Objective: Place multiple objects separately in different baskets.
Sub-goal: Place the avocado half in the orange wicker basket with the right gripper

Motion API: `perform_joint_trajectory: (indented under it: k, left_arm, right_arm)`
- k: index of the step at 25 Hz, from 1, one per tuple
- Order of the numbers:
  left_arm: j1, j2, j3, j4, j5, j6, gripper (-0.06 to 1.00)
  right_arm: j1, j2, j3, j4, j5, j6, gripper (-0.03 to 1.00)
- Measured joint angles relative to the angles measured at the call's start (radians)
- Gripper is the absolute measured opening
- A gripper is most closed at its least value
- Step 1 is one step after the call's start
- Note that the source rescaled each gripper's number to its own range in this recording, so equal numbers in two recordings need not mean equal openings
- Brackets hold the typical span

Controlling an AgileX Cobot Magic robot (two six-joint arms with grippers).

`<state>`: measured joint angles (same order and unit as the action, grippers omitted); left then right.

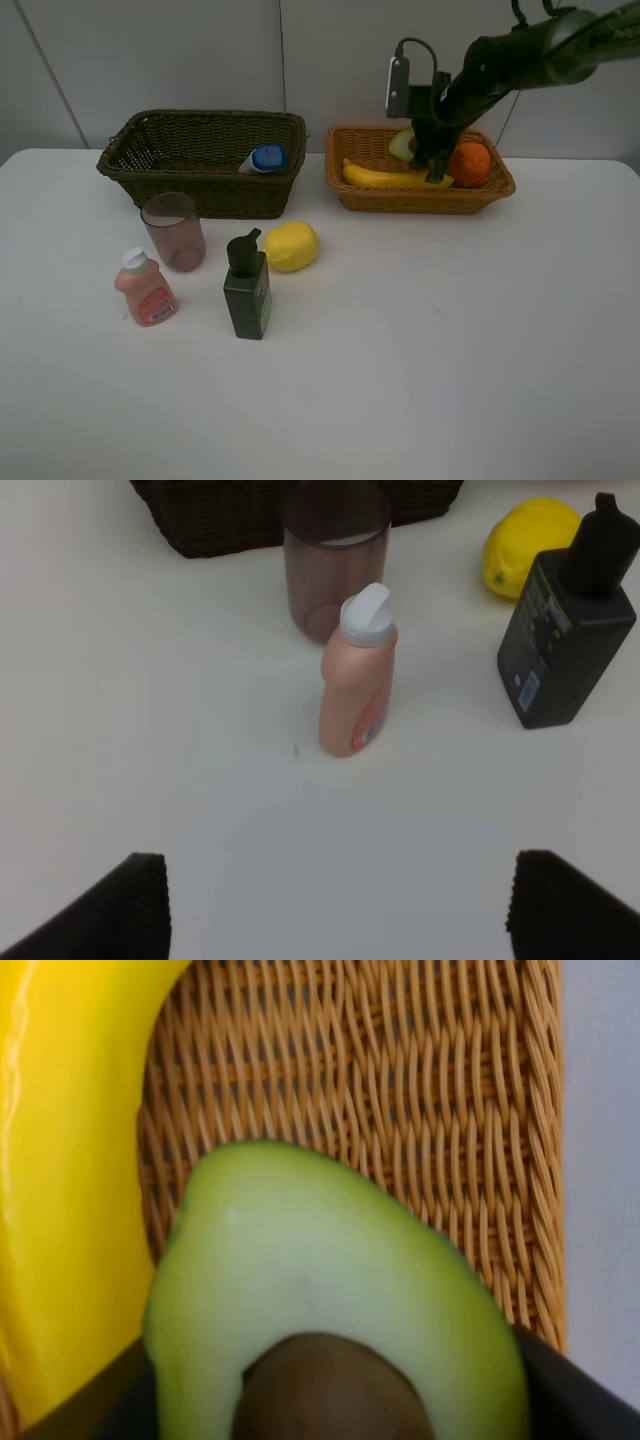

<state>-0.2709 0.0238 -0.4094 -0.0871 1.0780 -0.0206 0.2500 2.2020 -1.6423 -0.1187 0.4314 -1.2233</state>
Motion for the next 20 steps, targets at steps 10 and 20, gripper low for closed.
perform_joint_trajectory:
  k: [10,20]
  left_arm:
    - [0.000,0.000,0.000,0.000,0.000,0.000,0.90]
    - [0.000,0.000,0.000,0.000,0.000,0.000,0.90]
  right_arm:
    - [-0.001,0.000,0.000,0.010,-0.057,0.244,0.58]
    - [-0.006,0.000,-0.001,0.036,-0.105,0.428,0.85]
